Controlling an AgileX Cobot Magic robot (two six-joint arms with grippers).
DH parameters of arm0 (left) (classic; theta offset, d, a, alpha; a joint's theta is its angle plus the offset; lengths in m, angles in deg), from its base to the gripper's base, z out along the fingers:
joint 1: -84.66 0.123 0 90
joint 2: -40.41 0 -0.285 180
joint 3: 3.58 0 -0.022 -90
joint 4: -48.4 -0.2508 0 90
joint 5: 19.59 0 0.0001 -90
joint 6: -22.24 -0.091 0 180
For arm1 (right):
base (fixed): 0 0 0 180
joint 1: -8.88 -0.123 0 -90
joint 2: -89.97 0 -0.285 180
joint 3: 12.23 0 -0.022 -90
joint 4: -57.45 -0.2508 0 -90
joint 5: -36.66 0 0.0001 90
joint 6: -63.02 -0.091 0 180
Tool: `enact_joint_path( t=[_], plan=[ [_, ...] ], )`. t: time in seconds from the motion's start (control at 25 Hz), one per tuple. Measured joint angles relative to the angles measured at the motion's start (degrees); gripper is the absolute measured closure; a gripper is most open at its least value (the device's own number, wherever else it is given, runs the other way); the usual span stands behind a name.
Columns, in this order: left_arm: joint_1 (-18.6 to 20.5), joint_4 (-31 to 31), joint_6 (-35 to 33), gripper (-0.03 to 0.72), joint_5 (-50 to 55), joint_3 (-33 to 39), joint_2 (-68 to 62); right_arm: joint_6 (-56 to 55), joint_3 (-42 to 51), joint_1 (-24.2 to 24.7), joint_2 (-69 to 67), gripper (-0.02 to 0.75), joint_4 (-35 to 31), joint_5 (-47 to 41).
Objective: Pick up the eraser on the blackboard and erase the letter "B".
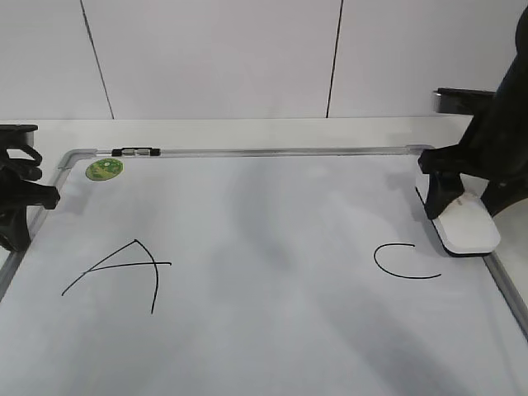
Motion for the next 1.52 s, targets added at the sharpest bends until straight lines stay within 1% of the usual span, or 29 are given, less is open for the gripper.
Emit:
enact_joint_path(
  t=[0.28,1.4,1.52],
  plan=[
    [0.0,0.0,0.0,0.669,0.0,0.0,0.0,0.2,1.2,0.0,-0.1,0.197,0.1,-2.9],
    [0.0,0.1,0.0,0.668,-0.1,0.0,0.0,0.3,2.0,0.0,-0.1,0.197,1.4,-2.4],
    [0.0,0.1,0.0,0.668,-0.1,0.0,0.0,0.3,2.0,0.0,-0.1,0.183,1.4,-2.4]
  ],
)
